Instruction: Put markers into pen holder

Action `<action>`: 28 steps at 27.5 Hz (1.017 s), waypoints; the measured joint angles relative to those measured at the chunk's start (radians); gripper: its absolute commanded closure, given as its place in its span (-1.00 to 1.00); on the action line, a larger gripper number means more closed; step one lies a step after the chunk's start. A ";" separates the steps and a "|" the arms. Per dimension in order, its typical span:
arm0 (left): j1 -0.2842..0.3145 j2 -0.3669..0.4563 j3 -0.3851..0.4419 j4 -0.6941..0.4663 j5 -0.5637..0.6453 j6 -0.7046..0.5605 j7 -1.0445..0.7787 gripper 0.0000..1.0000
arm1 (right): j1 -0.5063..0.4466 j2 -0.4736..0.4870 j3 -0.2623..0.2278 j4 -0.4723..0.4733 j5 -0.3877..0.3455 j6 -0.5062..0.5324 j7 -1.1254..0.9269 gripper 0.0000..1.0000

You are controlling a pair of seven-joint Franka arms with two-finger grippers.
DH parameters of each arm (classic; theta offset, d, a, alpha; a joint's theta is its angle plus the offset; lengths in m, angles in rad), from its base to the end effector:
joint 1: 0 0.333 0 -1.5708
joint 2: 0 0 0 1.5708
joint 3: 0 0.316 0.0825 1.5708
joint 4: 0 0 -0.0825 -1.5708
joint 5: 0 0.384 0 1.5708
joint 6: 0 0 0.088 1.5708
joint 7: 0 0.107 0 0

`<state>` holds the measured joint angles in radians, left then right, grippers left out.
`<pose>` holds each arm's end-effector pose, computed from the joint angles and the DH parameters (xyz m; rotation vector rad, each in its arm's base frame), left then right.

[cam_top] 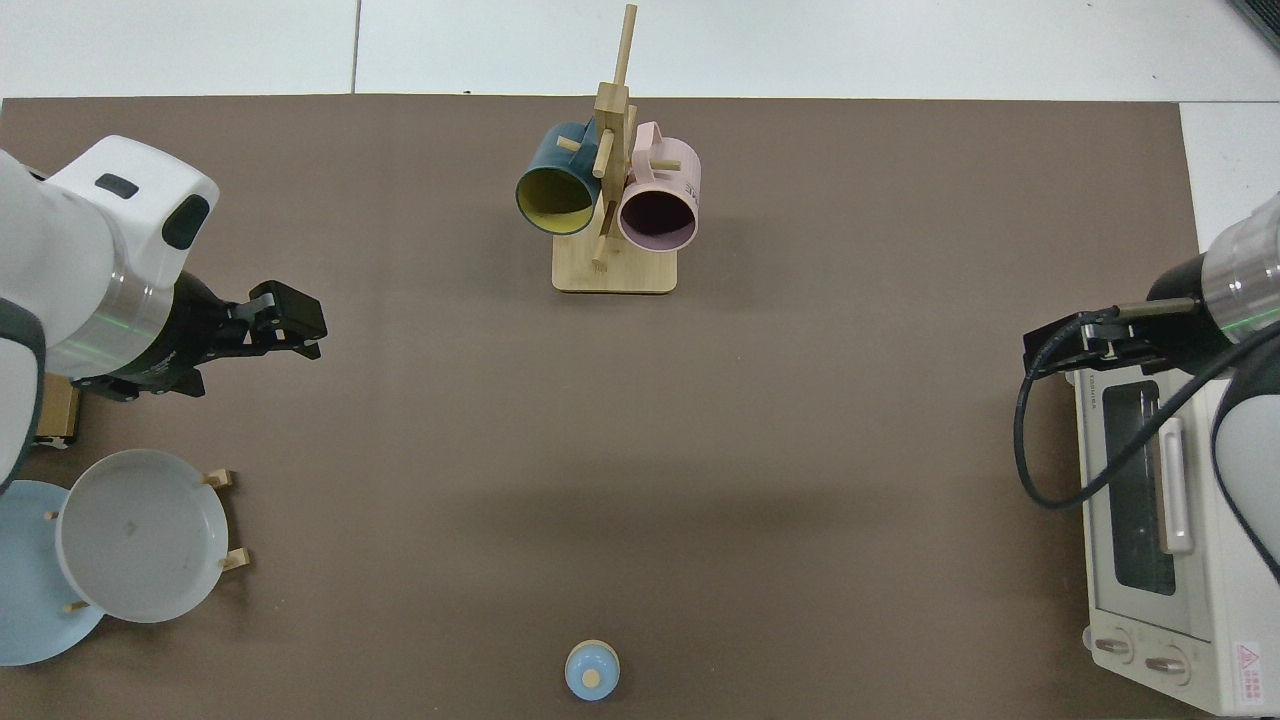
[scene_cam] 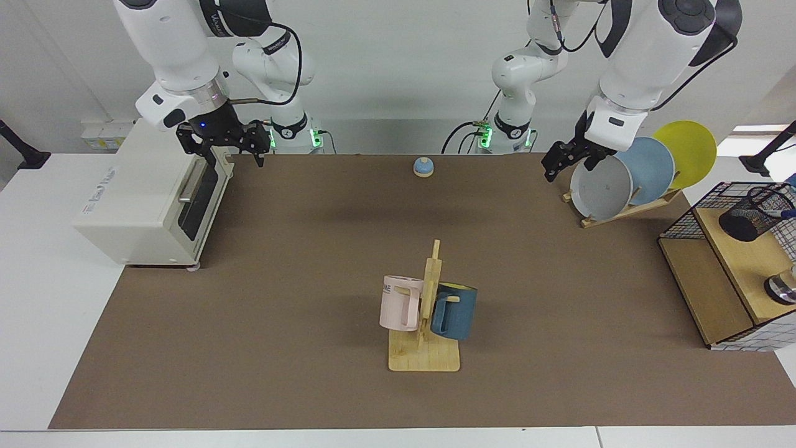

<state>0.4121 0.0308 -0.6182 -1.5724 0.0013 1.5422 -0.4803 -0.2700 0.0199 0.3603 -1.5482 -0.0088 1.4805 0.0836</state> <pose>0.5477 -0.1092 0.6073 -3.1079 -0.4284 0.0904 0.5485 0.0466 0.6172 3.1294 0.0102 -0.1344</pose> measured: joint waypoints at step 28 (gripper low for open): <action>-0.465 -0.063 0.563 -0.071 -0.039 0.066 0.207 -1.00 | 0.000 0.000 0.000 0.000 0.000 0.000 0.000 -1.00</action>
<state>-0.0528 -0.0319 -0.0554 -1.6432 -0.0375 1.6085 -0.2737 -0.2700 0.0199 0.3603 -1.5482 -0.0088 1.4805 0.0836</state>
